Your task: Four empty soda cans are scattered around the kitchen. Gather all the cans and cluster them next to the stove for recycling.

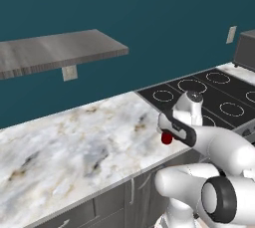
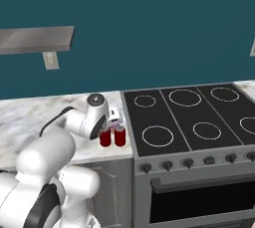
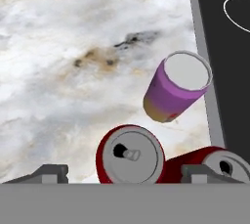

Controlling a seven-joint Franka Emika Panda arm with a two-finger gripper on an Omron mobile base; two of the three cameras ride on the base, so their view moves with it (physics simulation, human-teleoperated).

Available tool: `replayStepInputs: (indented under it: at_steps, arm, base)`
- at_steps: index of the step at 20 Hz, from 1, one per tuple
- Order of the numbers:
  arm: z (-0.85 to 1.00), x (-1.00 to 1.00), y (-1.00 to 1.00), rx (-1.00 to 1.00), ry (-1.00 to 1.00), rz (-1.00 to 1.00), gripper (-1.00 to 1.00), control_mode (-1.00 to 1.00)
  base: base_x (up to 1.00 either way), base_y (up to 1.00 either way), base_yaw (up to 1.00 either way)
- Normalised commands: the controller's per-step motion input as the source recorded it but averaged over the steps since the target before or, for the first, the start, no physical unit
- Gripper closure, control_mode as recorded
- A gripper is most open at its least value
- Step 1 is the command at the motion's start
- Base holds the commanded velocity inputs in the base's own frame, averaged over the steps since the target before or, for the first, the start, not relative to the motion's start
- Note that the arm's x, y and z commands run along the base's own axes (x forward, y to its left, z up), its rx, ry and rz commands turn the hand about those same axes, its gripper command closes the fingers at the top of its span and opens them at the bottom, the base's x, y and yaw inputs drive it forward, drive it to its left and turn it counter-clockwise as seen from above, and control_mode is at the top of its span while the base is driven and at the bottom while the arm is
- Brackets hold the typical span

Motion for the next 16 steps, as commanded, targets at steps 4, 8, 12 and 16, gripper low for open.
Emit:
replayStepInputs:
  at_steps: [4,8,12,16]
  arm:
    - [0.37,0.0,0.0,0.0,0.08,-0.01,-1.0,-1.0]
    - [0.5,-0.26,-0.2,0.01,0.08,-0.03,-1.0,-1.0]
    - [0.4,-0.68,-0.38,0.01,0.04,0.0,-1.0,-1.0]
    - [0.32,-0.82,-0.4,0.01,0.02,0.0,-1.0,-1.0]
  base:
    - [0.0,0.0,0.0]
    - [0.0,0.0,0.0]
    - [0.0,0.0,0.0]
    - [0.0,0.0,0.0]
